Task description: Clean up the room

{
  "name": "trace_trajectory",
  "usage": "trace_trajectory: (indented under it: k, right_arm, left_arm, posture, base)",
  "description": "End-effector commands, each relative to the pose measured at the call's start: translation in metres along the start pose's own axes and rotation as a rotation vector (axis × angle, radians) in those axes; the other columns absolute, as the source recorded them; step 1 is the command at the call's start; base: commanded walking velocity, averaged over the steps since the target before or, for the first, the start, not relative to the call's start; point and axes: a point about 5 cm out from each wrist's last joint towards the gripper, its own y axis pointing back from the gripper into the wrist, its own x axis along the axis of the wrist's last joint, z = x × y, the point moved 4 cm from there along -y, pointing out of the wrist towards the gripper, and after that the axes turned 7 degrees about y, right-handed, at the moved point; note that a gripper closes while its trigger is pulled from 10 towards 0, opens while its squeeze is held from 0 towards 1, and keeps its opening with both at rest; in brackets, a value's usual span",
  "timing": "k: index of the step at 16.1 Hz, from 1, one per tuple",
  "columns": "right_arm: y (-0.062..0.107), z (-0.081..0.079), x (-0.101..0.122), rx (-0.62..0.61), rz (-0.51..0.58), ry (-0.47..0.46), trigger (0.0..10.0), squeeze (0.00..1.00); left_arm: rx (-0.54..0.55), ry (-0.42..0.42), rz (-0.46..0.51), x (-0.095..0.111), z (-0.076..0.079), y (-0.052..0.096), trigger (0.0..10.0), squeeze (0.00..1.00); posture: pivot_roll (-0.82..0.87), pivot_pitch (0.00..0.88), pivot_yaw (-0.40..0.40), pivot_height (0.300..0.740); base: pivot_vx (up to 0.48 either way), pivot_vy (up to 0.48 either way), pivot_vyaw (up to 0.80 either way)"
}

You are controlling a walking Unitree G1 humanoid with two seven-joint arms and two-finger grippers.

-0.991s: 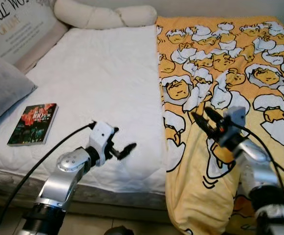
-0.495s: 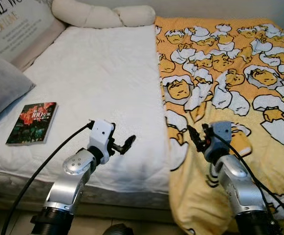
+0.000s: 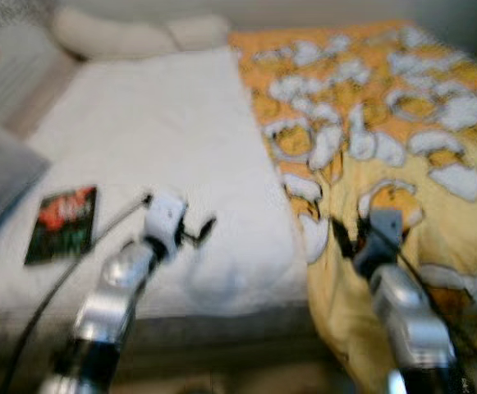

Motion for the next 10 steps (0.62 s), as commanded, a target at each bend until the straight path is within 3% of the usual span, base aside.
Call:
trace_trajectory:
  k: [1,4,7,9,10]
  right_arm:
    - [-0.001,-0.003,0.005,0.009,0.015,0.015,10.0,0.00]
    - [-0.005,-0.005,0.000,0.029,-0.019,0.039,10.0,0.00]
    - [-0.011,-0.007,-0.014,0.080,-0.087,0.190,10.0,0.00]
    - [-0.017,-0.010,-0.021,0.129,-0.118,0.230,10.0,0.00]
    - [-0.021,-0.012,-0.022,0.161,-0.136,0.270,10.0,1.00]
  left_arm:
    - [0.022,0.009,-0.018,-0.006,-0.004,0.002,10.0,0.04]
    - [-0.014,0.023,-0.022,-0.007,-0.001,0.004,10.0,0.02]
    - [-0.091,-0.002,-0.043,-0.010,0.008,0.005,10.0,0.02]
    - [-0.139,-0.005,-0.061,-0.012,0.012,0.007,10.0,0.02]
    - [-0.164,-0.009,-0.069,-0.012,0.013,0.008,10.0,0.01]
  posture:
    - [-0.05,0.000,0.089,0.740]
    - [-0.04,0.000,0.092,0.740]
    - [-0.04,0.000,0.099,0.740]
    - [-0.04,0.000,0.107,0.740]
    - [-0.04,0.000,0.111,0.740]
  base:
    - [0.000,-0.480,0.00]
    - [0.000,0.000,0.00]
    - [0.000,0.000,0.00]
    - [0.000,0.000,0.00]
    - [0.000,0.000,0.00]
